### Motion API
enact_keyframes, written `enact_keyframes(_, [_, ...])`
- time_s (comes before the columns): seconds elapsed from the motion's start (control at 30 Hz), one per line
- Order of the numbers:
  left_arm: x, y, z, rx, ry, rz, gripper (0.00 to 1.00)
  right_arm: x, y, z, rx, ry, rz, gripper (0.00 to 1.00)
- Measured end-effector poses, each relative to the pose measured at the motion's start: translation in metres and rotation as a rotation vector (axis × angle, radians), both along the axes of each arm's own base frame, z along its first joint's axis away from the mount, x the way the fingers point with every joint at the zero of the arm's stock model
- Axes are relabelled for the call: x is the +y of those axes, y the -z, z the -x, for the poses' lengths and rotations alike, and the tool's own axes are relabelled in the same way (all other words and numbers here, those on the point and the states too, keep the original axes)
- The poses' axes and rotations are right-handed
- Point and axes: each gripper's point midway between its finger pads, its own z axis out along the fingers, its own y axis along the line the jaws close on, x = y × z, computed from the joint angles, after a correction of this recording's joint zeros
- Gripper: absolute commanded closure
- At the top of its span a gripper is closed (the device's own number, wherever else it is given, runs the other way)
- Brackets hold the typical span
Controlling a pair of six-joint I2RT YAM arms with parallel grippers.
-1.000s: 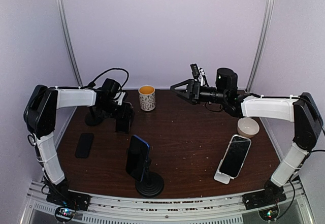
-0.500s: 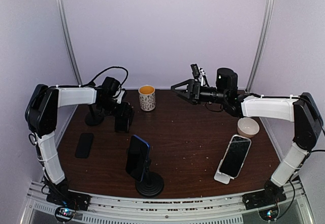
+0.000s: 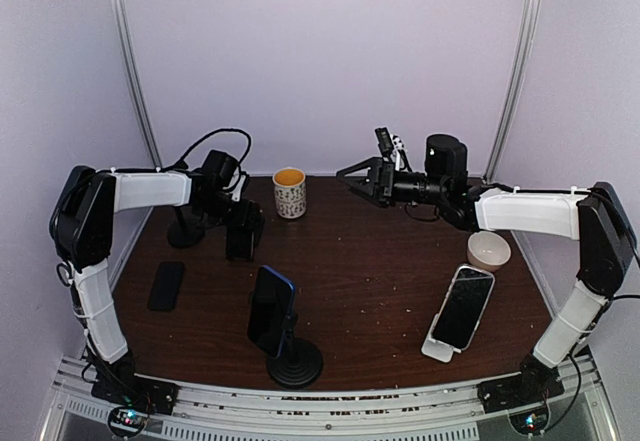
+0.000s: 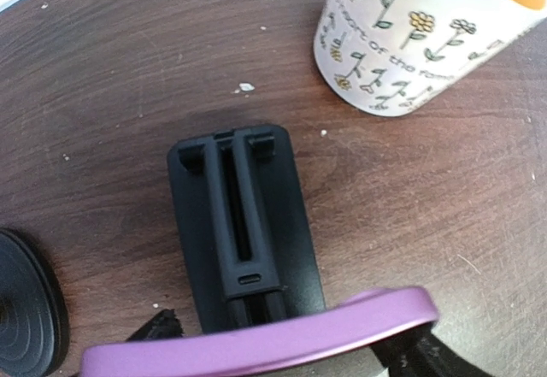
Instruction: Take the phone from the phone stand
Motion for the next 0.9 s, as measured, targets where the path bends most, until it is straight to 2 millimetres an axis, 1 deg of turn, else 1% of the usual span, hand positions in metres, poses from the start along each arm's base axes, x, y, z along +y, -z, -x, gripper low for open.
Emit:
enact_keyframes(0.2, [0.003, 0.000, -0.001, 0.000, -0.029, -0.002, 0.28, 0.000, 0.000, 0.000, 0.002, 0.000, 0.001, 0.00])
enact_keyframes(0.33, [0.002, -0.001, -0.001, -0.003, -0.033, -0.004, 0.31, 0.000, 0.001, 0.000, 0.002, 0.000, 0.001, 0.00])
enact_keyframes(0.47, [0.002, -0.007, 0.002, -0.008, -0.033, -0.007, 0.34, 0.000, 0.000, 0.000, 0.002, 0.000, 0.001, 0.00])
enact_keyframes(0.53, [0.003, -0.015, 0.005, -0.012, -0.032, -0.007, 0.35, 0.000, 0.000, 0.000, 0.002, 0.000, 0.001, 0.00])
enact_keyframes(0.73, [0.004, -0.048, 0.008, -0.063, -0.032, 0.017, 0.38, 0.000, 0.000, 0.000, 0.002, 0.000, 0.000, 0.00])
enact_keyframes(0.83, [0.004, -0.060, 0.010, -0.075, -0.030, 0.024, 0.39, 0.000, 0.000, 0.000, 0.004, 0.000, -0.001, 0.00])
enact_keyframes(0.9, [0.004, -0.066, 0.015, -0.076, -0.026, 0.023, 0.39, 0.000, 0.000, 0.000, 0.004, 0.000, -0.001, 0.00])
